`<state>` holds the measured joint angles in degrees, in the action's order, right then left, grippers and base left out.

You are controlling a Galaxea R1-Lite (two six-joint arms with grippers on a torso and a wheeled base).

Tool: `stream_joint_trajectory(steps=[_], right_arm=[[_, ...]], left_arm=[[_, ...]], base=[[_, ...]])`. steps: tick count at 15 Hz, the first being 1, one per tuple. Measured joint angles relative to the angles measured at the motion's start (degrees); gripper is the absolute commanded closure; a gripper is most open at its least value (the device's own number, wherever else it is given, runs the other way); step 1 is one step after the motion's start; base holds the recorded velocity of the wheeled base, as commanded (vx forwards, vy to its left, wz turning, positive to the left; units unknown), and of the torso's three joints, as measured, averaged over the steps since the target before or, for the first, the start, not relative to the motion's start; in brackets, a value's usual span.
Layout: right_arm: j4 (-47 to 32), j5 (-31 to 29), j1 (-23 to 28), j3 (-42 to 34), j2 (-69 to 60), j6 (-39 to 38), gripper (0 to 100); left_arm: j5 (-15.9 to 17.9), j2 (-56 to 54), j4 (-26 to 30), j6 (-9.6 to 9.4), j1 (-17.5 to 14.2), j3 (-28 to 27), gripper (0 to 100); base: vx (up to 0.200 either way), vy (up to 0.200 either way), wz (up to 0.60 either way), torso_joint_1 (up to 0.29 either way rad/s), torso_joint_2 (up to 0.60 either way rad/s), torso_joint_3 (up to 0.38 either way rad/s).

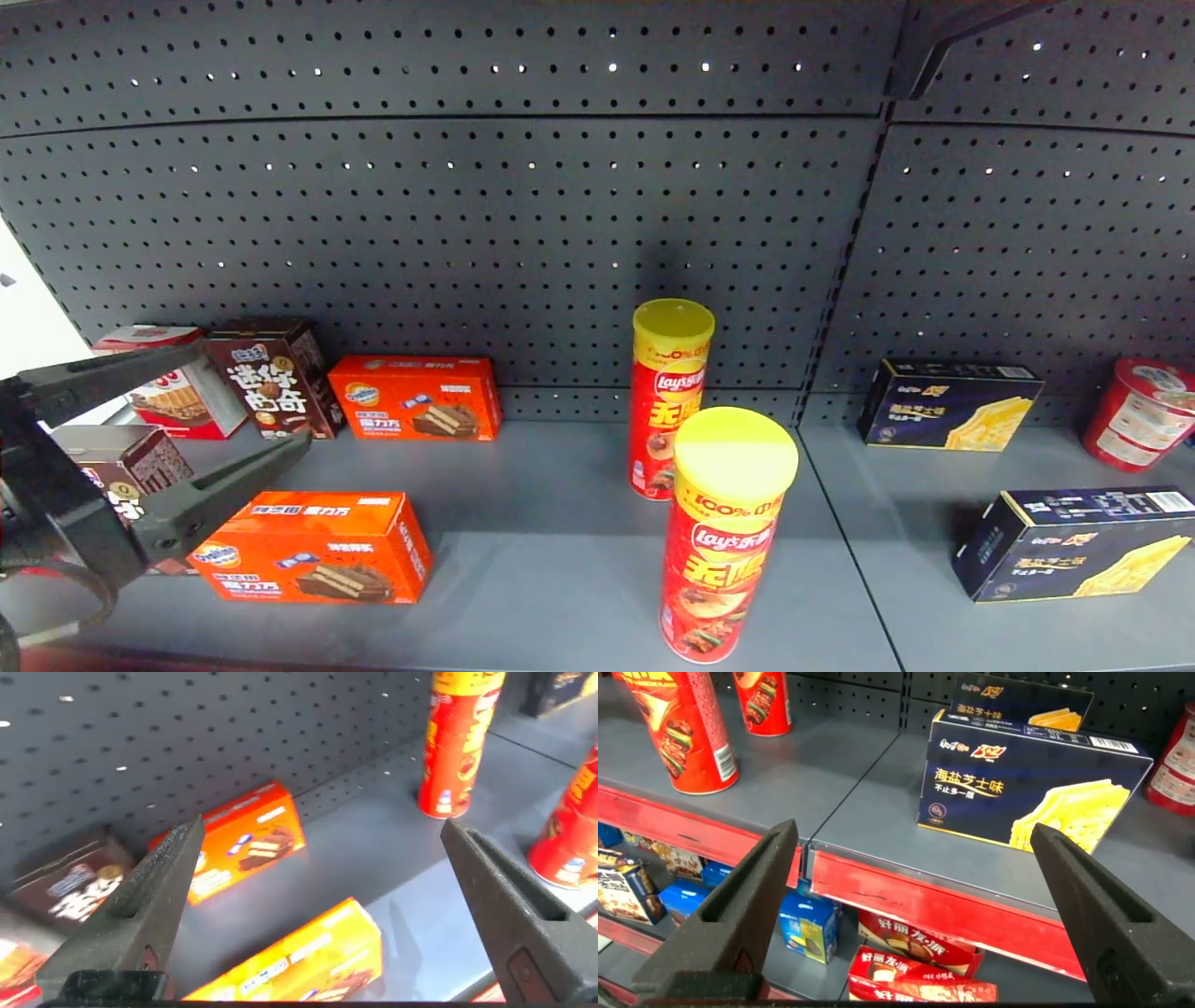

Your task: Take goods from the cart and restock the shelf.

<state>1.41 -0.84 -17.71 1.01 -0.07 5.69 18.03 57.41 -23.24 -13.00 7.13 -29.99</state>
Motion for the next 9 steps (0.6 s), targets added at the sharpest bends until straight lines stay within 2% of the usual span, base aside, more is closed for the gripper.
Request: stream_joint_trajectory(steps=[5, 9], right_arm=[[-0.3, 0.6, 0.0, 0.1, 0.0, 0.7, 0], [-2.6, -0.2, 0.1, 0.8, 0.0, -0.3, 0]], left_arm=[[-5.1, -8.9, 0.3, 0.30, -1.3, 3.5, 0], [-8.2, -14.3, 0.7, 1.84, -1.4, 6.8, 0]], base=[[0.000, 0.000, 0.00, 0.000, 0.00, 0.000], [0.000, 0.000, 0.00, 0.000, 0.00, 0.000]])
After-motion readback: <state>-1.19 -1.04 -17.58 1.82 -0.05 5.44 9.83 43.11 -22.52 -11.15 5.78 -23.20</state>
